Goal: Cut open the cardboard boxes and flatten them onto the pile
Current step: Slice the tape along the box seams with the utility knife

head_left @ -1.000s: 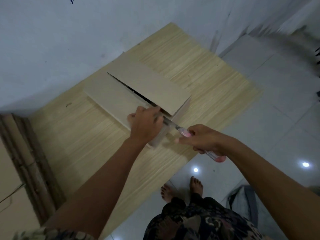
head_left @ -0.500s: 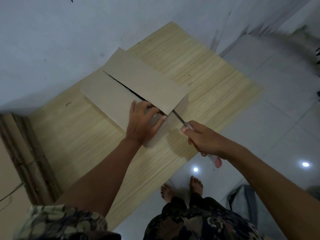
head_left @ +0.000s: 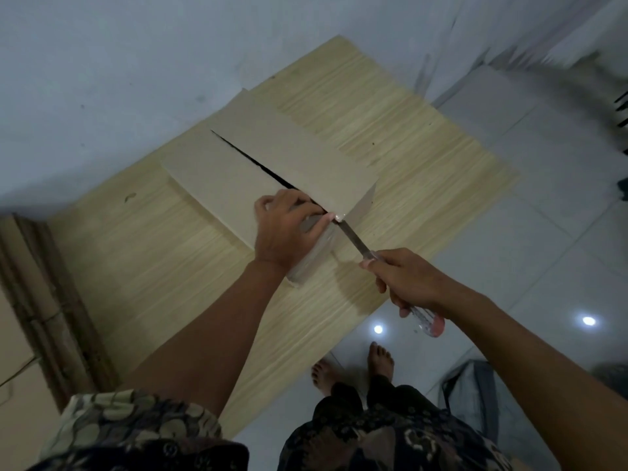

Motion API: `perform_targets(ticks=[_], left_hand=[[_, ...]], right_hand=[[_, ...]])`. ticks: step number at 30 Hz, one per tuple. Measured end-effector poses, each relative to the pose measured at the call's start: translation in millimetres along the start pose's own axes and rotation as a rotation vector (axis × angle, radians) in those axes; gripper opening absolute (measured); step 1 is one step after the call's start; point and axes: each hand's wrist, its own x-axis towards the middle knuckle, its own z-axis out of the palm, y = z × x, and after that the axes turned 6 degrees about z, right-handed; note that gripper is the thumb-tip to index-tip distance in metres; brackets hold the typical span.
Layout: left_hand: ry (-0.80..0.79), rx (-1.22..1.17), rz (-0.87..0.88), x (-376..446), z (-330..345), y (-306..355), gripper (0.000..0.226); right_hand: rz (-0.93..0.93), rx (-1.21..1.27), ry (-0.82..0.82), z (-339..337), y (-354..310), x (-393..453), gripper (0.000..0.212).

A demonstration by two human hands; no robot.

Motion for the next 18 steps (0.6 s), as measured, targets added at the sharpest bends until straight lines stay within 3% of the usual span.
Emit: perform_targets(ticks=[6,18], left_hand=[[0.044,0.025,0.033,2.1,1.0,0.2,0.023],[-0.033,0.031,0.043,8.1,2.4,2.1,0.015]], right_hand=[[0.074,0.14,-0.206,-1.7,-5.9,6.4,0.032],[0.031,0.077,-0.263,5.0,-8.4,26.4,0.039]])
